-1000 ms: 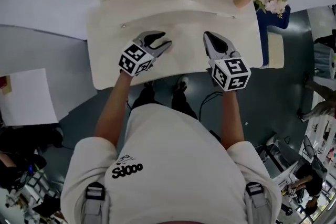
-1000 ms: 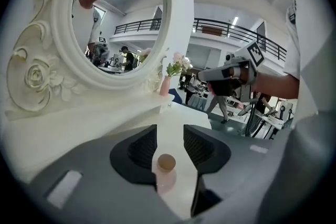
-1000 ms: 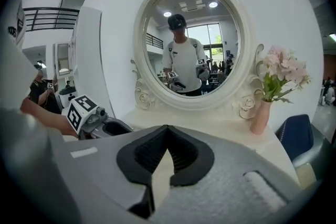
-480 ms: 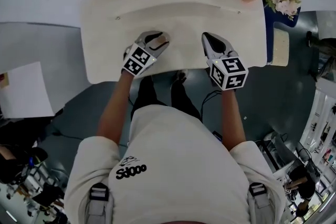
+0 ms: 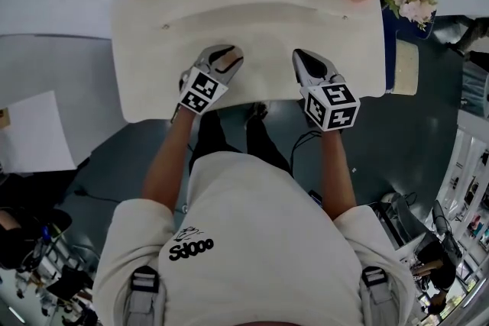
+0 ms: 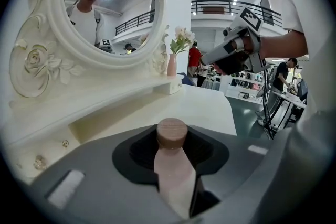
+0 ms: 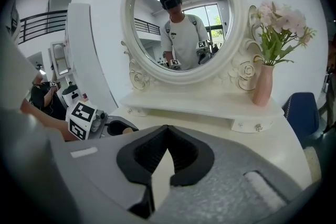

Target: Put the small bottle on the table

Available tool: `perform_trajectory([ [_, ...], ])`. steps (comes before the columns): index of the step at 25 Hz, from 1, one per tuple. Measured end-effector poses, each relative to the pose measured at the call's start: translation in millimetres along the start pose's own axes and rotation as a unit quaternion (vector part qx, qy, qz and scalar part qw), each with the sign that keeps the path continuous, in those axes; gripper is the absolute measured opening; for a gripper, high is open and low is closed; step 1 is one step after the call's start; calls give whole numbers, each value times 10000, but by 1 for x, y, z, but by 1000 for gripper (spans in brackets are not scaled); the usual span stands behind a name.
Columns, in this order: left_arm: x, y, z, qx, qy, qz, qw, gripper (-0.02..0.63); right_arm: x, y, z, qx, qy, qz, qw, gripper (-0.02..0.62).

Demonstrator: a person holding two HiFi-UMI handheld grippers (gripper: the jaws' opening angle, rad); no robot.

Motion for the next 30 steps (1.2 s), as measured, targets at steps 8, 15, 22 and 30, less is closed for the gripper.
perform_trajectory([
  [8, 12, -9, -5, -105, 106, -170, 9997, 152, 13, 1, 13, -29, -37, 134, 9999, 2],
  [15, 66, -3, -2, -83, -402, -110, 9991, 152, 43, -7, 29, -284, -434, 206, 9984, 2],
  [22, 122, 20, 7, 170, -786, -171, 9966, 152, 92, -11, 36, -420, -972, 515, 9930, 2],
  [30, 170, 62, 15, 622, -1036, -192, 9925, 152, 131, -17, 25, -303, -1329, 789, 9875, 2],
])
Point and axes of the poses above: the fingertips, and each gripper's own axes: z backward along the fingers, y to its left, x out of its top, the point moved 1 cm from there along z, backward along the fingers, and after that the axes turned 13 degrees about -y, right-handed, at the moved point
